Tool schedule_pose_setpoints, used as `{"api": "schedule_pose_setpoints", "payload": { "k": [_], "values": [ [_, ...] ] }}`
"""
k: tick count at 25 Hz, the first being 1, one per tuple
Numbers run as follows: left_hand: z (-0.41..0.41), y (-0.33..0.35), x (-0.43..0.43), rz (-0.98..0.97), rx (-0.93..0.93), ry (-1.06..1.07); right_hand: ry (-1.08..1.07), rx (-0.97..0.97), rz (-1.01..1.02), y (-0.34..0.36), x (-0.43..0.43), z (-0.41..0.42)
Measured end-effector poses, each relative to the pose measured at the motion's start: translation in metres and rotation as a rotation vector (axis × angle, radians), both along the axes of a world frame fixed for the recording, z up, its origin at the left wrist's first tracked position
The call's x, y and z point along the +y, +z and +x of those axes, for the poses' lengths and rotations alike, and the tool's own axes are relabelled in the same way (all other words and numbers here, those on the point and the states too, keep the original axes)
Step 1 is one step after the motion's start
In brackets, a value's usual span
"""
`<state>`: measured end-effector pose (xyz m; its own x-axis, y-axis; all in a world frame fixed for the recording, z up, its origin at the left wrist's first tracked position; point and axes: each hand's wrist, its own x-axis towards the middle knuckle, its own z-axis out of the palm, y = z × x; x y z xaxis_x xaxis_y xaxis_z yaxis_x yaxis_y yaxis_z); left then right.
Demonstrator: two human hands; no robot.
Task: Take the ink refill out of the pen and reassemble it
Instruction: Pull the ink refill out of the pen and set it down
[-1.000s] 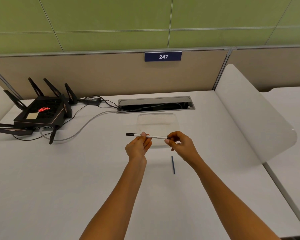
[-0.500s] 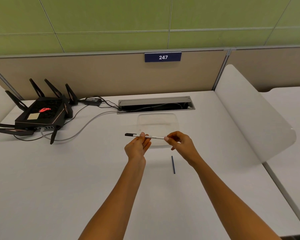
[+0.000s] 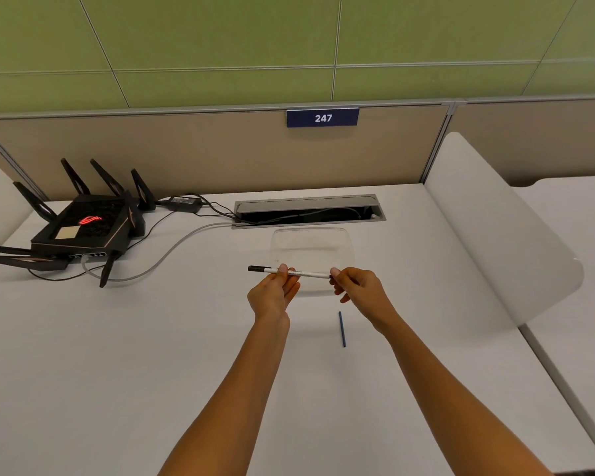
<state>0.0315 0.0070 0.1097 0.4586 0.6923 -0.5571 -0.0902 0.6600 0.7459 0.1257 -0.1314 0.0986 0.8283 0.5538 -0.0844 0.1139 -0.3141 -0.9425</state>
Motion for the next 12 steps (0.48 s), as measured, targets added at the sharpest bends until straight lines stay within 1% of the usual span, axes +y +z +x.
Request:
{"api": "schedule_pose_setpoints", "payload": {
  "k": [4,7,12],
  "values": [
    [0.0001,-0.0007,-0.0006,0.000,0.006,0.003,0.004,-0.035,0.014,0.0001,-0.0010,-0.0012],
    [-0.0010,-0.0004,-0.0017,-0.004,-0.006,0.008,-0.006,0.009,0.047,0.0003,-0.0009,-0.0005],
    [-0.0005,0.0006,-0.0016,0.002,-0.015,0.011,-0.005,0.011,-0.017,0.0008,0.0003,-0.0008]
  ]
}}
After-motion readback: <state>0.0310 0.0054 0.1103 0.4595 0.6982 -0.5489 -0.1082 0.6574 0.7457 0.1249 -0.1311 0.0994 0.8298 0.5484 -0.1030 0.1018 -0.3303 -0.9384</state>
